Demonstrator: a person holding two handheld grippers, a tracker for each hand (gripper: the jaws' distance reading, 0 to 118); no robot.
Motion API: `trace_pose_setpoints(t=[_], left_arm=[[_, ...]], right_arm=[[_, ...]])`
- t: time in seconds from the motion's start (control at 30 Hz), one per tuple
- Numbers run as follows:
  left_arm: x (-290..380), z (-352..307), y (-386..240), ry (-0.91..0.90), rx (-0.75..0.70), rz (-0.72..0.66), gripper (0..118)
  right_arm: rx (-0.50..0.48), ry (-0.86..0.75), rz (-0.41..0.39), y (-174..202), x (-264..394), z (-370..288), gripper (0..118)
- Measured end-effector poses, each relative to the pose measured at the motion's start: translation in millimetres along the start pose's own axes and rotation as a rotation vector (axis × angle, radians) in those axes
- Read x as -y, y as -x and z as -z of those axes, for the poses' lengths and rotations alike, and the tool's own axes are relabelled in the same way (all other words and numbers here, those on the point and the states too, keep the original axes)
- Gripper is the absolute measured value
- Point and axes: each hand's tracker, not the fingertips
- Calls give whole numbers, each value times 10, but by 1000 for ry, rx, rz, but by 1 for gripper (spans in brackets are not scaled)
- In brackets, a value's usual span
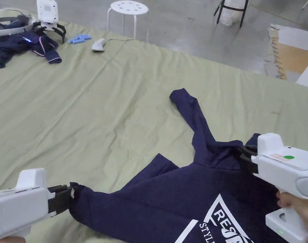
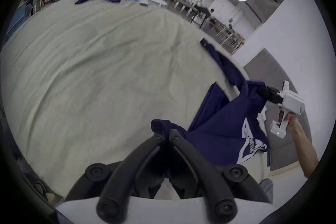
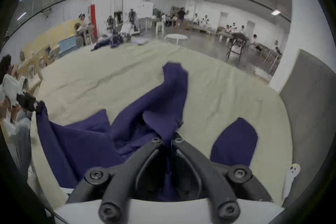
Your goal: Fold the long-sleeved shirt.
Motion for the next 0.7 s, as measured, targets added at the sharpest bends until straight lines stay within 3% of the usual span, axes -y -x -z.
trace_pose_setpoints(t=[0.33, 0.7], left_arm=[[-585, -835, -787, -303, 152, 147, 7], [-1897, -1676, -1782, -577, 260, 222, 6]], right_arm=[[140, -270, 92, 163, -699, -1908, 4], [273, -490, 124, -133, -1831, -3097, 4]])
